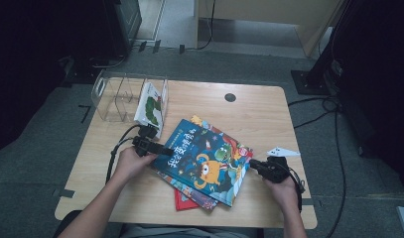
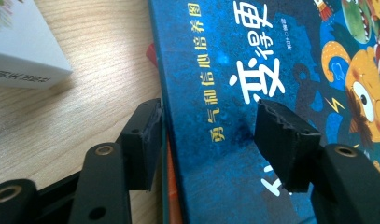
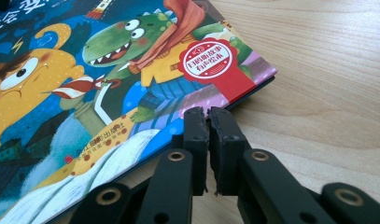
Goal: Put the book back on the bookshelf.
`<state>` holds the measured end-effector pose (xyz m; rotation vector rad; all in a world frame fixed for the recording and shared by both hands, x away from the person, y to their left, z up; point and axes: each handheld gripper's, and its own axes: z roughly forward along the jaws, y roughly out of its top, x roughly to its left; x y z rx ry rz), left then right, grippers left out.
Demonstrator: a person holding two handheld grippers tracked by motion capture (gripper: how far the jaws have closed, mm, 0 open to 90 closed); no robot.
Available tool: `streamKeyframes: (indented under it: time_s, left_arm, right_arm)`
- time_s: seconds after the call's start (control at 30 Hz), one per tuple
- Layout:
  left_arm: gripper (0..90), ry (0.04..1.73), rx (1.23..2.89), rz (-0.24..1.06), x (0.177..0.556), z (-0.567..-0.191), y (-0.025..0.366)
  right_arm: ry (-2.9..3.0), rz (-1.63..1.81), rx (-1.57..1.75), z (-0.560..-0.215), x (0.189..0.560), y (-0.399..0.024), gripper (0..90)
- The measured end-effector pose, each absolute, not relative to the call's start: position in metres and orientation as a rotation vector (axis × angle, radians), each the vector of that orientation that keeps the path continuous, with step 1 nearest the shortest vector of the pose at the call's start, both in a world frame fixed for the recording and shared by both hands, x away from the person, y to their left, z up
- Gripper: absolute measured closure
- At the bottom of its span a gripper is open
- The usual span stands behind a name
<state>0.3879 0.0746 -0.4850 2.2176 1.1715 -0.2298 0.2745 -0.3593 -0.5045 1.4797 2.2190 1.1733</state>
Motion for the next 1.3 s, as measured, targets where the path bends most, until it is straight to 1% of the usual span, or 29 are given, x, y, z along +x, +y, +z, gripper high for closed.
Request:
streamKeyframes:
  time_s: [0.1,0.33,0.47,0.93,1.3]
  left_arm:
    - [42.1,1.186,2.204,-0.218,0.386,-0.485,0.075]
    - [43.4,1.218,2.171,-0.246,0.382,-0.487,0.080]
    - [43.3,1.221,2.167,-0.225,0.378,-0.486,0.081]
    - [43.5,1.222,2.206,-0.231,0.362,-0.483,0.083]
    - [43.1,1.239,2.197,-0.234,0.348,-0.484,0.086]
  right_arm:
    - [2.216,1.170,1.479,-0.505,0.276,-0.358,87.7]
    - [2.218,1.167,1.467,-0.505,0.280,-0.357,87.2]
    - [2.224,1.161,1.464,-0.504,0.282,-0.356,87.2]
    - [2.213,1.175,1.477,-0.505,0.293,-0.356,87.1]
    - [2.219,1.174,1.474,-0.505,0.303,-0.355,87.0]
